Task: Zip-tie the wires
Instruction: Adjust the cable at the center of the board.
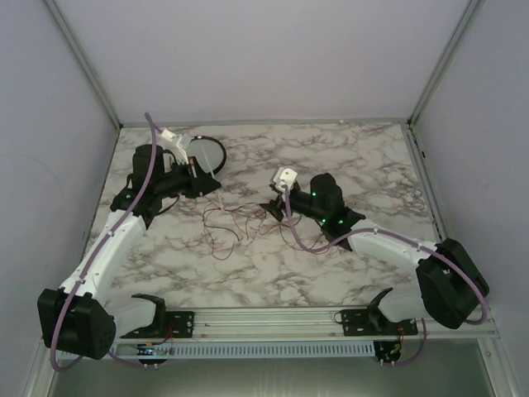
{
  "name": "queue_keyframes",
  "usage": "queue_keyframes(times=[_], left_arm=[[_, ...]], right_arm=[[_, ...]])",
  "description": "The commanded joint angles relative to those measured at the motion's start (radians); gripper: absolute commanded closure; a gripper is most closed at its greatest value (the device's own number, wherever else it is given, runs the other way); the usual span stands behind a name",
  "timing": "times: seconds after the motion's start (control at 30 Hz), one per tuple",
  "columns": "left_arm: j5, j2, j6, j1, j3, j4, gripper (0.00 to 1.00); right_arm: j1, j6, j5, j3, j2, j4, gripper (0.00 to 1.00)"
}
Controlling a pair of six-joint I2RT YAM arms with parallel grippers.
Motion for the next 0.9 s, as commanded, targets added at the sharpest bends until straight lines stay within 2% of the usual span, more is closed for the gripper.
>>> queue_keyframes(times=[0.0,0.2,0.4,0.53,0.77,0.87], left_arm=[[0.000,-0.021,0.011,0.005,0.047,-0.017,1.00],[0.005,-0.016,0.025,0.005,0.049,-0.031,1.00],[0.004,-0.016,0.016,0.006,0.045,-0.027,1.00],[0.003,-0.018,0.009,0.006,0.045,-0.025,1.00],[-0.002,-0.015,0.005,0.005,0.050,-0.025,1.00],[-0.004,-0.019,0.001,0.006,0.048,-0.016,1.00]], right_arm=[[-0.061,0.084,-0.096,-0.052,-0.039,0.130,0.39],[-0.124,0.018,-0.161,-0.138,-0.026,0.309,0.41],[-0.128,-0.006,-0.324,-0.111,0.000,0.240,0.52],[-0.064,-0.068,-0.321,-0.142,-0.040,0.184,0.53],[0.055,-0.147,-0.215,-0.182,-0.060,0.148,0.54],[0.086,-0.184,-0.199,-0.150,-0.008,0.125,0.60]])
